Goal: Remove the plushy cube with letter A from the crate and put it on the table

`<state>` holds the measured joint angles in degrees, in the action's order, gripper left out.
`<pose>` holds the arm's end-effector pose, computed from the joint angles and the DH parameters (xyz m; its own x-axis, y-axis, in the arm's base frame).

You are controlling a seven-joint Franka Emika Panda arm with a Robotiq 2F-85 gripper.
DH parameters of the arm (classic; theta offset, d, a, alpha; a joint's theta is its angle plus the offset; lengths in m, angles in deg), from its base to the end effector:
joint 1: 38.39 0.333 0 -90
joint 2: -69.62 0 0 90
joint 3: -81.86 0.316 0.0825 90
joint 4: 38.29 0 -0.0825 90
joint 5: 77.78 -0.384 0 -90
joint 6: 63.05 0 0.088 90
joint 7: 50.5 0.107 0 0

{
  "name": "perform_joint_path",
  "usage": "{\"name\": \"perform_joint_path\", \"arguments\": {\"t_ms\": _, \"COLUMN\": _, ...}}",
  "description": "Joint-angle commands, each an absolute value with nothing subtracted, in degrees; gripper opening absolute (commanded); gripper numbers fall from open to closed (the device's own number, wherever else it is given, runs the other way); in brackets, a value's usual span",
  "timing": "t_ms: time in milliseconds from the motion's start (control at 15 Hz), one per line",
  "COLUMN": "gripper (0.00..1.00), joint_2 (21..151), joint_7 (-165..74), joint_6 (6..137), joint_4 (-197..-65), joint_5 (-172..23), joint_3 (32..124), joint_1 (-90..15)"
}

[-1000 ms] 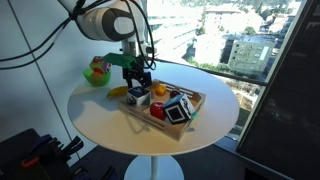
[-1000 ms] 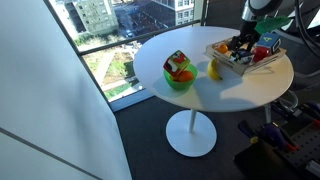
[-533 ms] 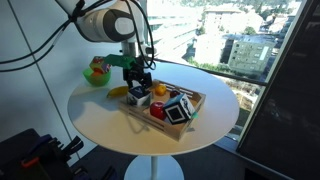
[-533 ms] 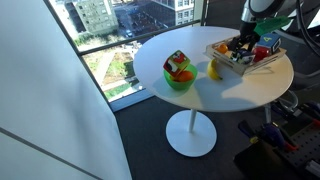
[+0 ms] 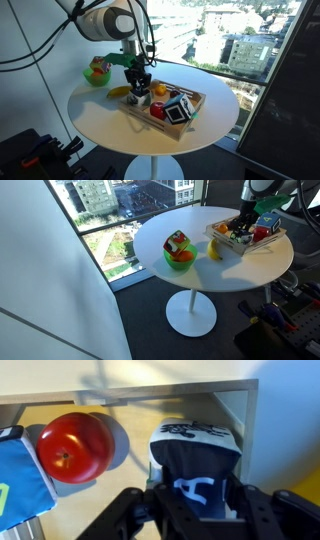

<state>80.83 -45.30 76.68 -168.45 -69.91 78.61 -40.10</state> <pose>0.5294 -0.0464 0.2692 0.9971 -0.0714 -0.0251 -0.0686 -0.9927 0.0991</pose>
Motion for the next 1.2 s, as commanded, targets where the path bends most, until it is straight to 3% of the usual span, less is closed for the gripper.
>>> {"name": "perform_joint_path", "arguments": {"t_ms": 0, "gripper": 0.22, "joint_2": 79.5, "joint_7": -44.1, "joint_6": 74.8, "joint_4": -167.7, "joint_5": -68.7, "joint_3": 78.0, "joint_1": -39.8}}
{"name": "perform_joint_path", "arguments": {"t_ms": 200, "gripper": 0.03, "joint_2": 78.3, "joint_7": -44.3, "joint_6": 74.3, "joint_4": -167.6, "joint_5": -68.7, "joint_3": 77.7, "joint_1": -39.9}}
{"name": "perform_joint_path", "arguments": {"t_ms": 267, "gripper": 0.02, "joint_2": 77.8, "joint_7": -44.2, "joint_6": 74.1, "joint_4": -167.6, "joint_5": -68.7, "joint_3": 77.7, "joint_1": -39.9}}
{"name": "perform_joint_path", "arguments": {"t_ms": 1133, "gripper": 0.05, "joint_2": 72.7, "joint_7": -46.0, "joint_6": 69.2, "joint_4": -163.3, "joint_5": -70.7, "joint_3": 80.4, "joint_1": -38.9}}
